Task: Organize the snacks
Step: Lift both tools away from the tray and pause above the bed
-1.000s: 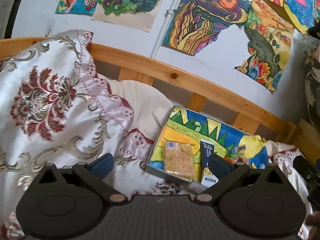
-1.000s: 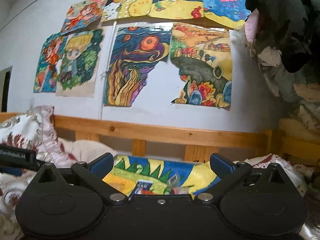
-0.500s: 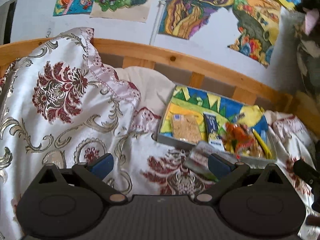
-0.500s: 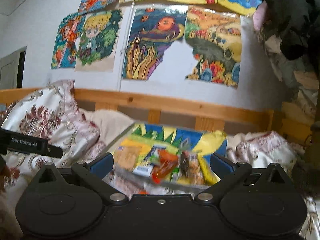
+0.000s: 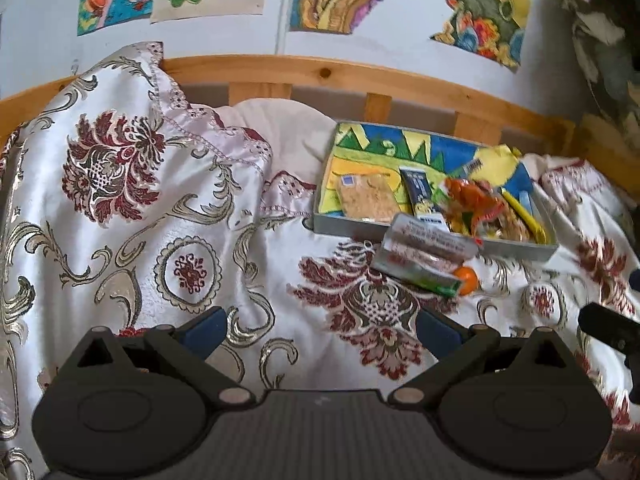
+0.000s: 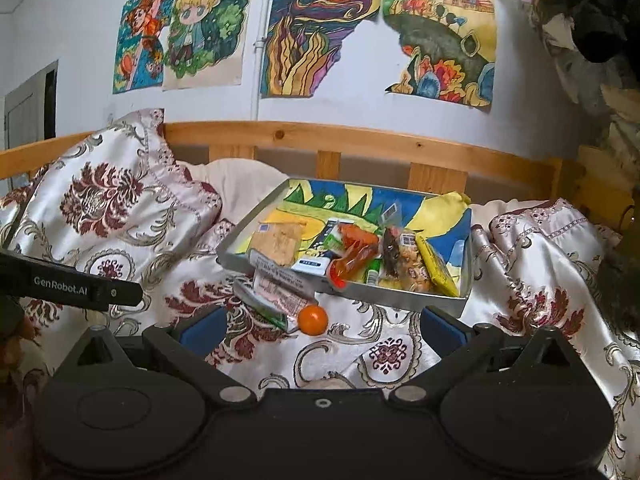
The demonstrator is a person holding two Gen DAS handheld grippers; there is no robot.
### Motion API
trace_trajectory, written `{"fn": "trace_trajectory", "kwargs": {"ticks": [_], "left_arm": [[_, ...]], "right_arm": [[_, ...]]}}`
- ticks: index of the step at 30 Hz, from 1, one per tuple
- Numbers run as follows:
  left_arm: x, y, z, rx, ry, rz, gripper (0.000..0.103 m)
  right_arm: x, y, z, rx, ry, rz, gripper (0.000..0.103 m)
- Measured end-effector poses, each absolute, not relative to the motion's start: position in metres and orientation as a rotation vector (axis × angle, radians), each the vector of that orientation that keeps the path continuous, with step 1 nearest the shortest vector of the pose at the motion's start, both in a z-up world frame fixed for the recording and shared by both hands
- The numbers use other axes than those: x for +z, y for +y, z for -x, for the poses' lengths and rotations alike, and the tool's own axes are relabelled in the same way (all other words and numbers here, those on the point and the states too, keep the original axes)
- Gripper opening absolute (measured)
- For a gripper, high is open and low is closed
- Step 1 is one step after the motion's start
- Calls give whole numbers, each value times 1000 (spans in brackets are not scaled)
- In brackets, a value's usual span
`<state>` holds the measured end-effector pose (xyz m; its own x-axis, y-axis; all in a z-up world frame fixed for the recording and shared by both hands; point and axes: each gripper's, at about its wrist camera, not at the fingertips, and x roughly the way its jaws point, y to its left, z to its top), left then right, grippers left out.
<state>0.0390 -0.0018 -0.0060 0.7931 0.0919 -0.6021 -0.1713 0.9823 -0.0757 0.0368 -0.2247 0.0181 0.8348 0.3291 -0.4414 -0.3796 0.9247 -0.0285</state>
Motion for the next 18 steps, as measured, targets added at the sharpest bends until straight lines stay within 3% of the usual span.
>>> {"fn": "trace_trajectory", "kwargs": {"ticks": [18], "left_arm": [[-15,-3,-43,140,706,128,102]], "right_arm": [[5,-217,-47,393,564,143,102]]}}
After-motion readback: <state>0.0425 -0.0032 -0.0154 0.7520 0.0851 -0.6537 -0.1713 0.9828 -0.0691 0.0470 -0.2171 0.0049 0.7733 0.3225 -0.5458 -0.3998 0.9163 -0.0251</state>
